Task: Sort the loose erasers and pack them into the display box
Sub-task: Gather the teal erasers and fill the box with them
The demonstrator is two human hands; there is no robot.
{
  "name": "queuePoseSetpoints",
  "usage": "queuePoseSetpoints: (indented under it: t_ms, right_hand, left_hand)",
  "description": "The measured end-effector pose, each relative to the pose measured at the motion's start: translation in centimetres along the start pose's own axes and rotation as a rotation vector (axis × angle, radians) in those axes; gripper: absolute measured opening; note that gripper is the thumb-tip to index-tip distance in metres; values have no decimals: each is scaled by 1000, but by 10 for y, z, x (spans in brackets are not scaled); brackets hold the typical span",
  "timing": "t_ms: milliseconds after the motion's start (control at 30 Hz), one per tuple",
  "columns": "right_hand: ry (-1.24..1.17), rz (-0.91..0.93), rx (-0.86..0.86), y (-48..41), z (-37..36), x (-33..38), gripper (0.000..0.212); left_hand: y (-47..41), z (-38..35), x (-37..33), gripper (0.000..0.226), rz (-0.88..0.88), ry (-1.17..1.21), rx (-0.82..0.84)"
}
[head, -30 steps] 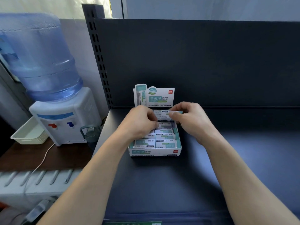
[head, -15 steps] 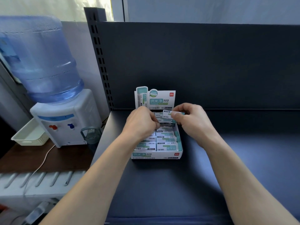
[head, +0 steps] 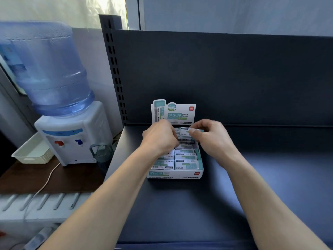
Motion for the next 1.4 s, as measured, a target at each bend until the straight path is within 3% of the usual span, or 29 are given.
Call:
queuePoseSetpoints:
  t_ms: [233,633,800,967,1167,1400]
  right_hand:
    - [31,-23,15,1,-2,0,5]
    - [62,-47,42,0,-4,-3,7]
    - [81,-54,63,0,-9,-4,8]
    - [97,-43,64,2,-8,-3,8]
    - [82,-69,62,1,-5,-6,10]
    - [57,-62,80,2,-4,-4,9]
  left_hand:
    - [2,-5,9,22,-14,156,4]
    - [4,1,9,3,-7,97,-8]
    - [1,-1,12,3,35,109,-19]
    - [-3,-2,4,13,5,-27,-50]
    - [1,2,10,12,-37,288,-26]
    - [4,1,13,11,-60,307,-29]
Point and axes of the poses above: each hand's wrist, its own y-axis away from the middle knuckle, its own z-axis out of the back of the hand, x = y × z, the point moved 9 cm from there along -y, towards the middle knuckle, and after that the axes turned 14 degrees about -z, right-handed, at the moved point
